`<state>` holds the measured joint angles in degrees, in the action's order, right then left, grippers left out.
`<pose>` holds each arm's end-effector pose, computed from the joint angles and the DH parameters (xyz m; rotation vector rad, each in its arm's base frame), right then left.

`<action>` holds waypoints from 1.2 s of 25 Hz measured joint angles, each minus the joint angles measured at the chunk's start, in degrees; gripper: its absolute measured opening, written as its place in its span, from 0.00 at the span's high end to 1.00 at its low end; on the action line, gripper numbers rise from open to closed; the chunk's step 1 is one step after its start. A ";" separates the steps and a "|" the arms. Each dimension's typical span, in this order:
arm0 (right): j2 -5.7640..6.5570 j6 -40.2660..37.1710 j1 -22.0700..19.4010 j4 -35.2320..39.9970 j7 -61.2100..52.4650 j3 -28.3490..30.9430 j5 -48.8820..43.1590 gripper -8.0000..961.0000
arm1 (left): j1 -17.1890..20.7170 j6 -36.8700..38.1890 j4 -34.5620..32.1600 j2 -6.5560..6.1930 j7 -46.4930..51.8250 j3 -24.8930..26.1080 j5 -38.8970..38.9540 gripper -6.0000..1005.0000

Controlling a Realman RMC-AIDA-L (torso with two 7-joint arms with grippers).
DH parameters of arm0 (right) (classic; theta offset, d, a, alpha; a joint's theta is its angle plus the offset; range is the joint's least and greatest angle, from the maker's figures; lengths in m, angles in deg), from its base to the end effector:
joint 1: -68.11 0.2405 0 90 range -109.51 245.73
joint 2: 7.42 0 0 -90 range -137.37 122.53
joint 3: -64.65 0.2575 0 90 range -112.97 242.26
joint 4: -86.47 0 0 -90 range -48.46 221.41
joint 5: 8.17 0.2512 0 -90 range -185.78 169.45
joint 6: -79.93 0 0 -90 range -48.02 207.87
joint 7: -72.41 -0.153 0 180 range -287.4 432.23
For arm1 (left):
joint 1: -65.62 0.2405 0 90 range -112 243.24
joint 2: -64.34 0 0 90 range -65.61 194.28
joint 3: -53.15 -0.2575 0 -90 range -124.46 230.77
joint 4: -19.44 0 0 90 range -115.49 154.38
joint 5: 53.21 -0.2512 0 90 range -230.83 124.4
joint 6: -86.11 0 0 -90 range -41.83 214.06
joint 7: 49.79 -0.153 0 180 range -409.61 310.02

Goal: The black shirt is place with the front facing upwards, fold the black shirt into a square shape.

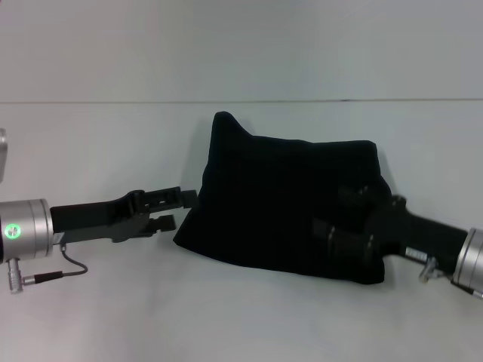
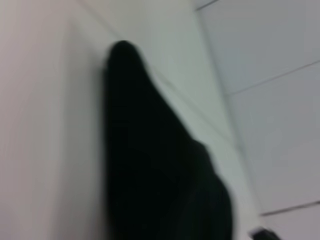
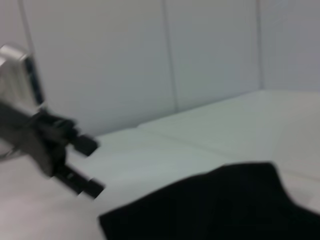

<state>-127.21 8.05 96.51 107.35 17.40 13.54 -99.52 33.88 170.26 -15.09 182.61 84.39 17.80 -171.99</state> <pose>0.3079 0.3616 -0.0687 -2.4936 0.5140 0.7169 -0.3025 0.3769 -0.0079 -2.1742 -1.9793 -0.8114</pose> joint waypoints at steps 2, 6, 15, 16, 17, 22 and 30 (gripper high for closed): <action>-0.19 0.02 -0.09 -0.21 0.64 -0.02 -2.14 0.16 | -0.64 -2.50 -0.21 -0.10 1.00 -0.12 -2.96 0.10; -0.36 0.19 0.15 -0.84 0.83 -0.07 -4.89 0.16 | -1.55 -6.43 0.21 -0.11 1.87 -0.65 -6.13 0.10; -0.27 0.25 0.26 -0.94 0.94 -0.22 -5.49 0.16 | -3.05 -9.62 0.67 0.42 1.55 -2.51 -7.40 0.10; -0.26 0.26 0.28 -0.93 0.95 -0.26 -5.50 0.16 | -3.25 -9.92 0.79 0.60 1.54 -2.98 -7.41 0.10; -0.26 0.26 0.28 -0.93 0.95 -0.26 -5.50 0.16 | -3.44 -10.18 0.84 0.75 1.53 -3.42 -7.42 0.10; -0.35 0.00 0.42 -0.92 0.87 -0.61 -5.51 0.16 | -4.92 -13.05 0.88 1.62 1.53 -6.95 -7.43 0.10; -0.35 -0.20 0.43 -0.92 0.52 -0.68 -5.18 0.16 | -6.27 -14.80 1.05 1.90 0.81 -9.01 -7.43 0.14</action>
<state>-127.56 7.85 96.94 106.42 17.93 12.86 -104.69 27.61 155.47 -14.04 184.51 85.20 8.79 -179.43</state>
